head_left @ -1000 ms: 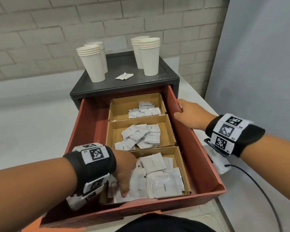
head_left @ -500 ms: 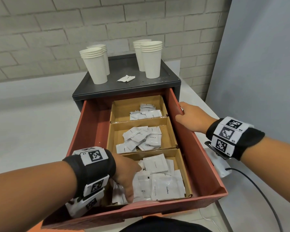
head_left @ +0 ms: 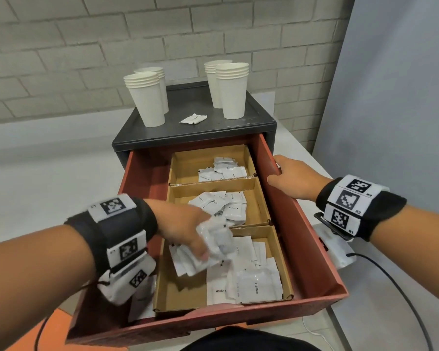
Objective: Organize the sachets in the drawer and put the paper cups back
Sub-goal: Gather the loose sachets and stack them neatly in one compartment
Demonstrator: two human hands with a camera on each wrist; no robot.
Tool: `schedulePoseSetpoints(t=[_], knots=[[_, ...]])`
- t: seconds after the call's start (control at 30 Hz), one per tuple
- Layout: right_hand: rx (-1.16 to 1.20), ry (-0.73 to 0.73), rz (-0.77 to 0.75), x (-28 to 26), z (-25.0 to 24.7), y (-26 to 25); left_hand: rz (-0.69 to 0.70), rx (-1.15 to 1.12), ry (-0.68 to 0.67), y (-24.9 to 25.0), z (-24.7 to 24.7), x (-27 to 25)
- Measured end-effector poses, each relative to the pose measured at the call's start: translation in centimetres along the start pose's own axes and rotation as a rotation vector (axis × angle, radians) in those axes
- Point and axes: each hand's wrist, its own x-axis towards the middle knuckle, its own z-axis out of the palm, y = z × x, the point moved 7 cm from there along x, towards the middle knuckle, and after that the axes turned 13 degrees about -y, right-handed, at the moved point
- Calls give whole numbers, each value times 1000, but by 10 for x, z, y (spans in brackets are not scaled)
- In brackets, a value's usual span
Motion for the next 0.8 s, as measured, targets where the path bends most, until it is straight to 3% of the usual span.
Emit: schedulePoseSetpoints(t=[0.23, 0.33, 0.5, 0.63, 0.8], knots=[[-375, -166, 73, 5, -19, -14, 188, -343, 315, 1, -60, -48], [-507, -133, 64, 4, -36, -37, 252, -491, 421, -4, -76, -62], [-584, -60, -91, 0, -43, -99, 302, -731, 676, -24, -103, -82], [-641, -246, -257, -5, 3, -146, 343, -859, 846, -36, -118, -95], [-691, -487, -481, -16, 95, -192, 390, -929, 884, -43, -125, -97]])
